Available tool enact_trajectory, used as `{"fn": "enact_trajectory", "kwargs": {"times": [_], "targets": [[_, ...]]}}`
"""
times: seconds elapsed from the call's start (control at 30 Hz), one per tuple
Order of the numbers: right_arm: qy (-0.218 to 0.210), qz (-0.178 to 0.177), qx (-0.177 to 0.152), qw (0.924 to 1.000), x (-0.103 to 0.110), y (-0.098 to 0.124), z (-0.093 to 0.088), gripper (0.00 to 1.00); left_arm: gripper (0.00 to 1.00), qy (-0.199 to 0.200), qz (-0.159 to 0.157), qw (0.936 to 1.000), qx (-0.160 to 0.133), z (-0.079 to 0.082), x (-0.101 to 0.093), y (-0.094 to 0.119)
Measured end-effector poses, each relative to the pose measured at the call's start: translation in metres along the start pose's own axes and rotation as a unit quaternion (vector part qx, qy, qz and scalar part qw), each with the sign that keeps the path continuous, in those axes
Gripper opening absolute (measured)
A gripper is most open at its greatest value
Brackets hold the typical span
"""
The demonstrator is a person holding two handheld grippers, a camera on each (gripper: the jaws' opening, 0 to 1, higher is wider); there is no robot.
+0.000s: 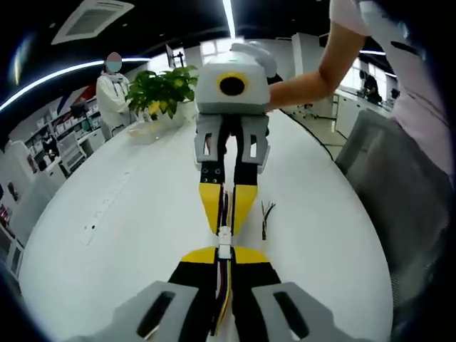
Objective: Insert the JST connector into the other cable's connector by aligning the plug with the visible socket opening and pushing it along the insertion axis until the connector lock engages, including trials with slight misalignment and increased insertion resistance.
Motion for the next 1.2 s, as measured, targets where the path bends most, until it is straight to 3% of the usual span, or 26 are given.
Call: {"fn": "enact_trajectory", "kwargs": {"times": [0.53, 0.83, 1.2], "targets": [[-0.028, 0.0, 0.02, 0.9994, -0.009, -0.017, -0.031, 0.02, 0.0, 0.007, 0.003, 0.9999, 0.012, -0.028, 0.004, -0.023], [-0.036, 0.008, 0.031, 0.9988, -0.004, -0.026, -0.042, 0.02, 0.0, 0.033, -0.003, 0.9993, 0.019, -0.04, -0.003, -0.03], [-0.046, 0.009, 0.034, 0.9983, -0.001, -0.032, -0.048, 0.03, 0.0, 0.036, -0.008, 0.999, 0.024, -0.048, -0.007, -0.034]]}}
Point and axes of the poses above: the point that each gripper's makers call its tool centre point, and the gripper's own axes: y roughly backward along the fingers, x roughly to its left, z roughly out of its top, the point moved 3 cm from there along y, roughly backward along the fingers, and after that the axes turned 5 degrees about z, right-handed, at the moved point
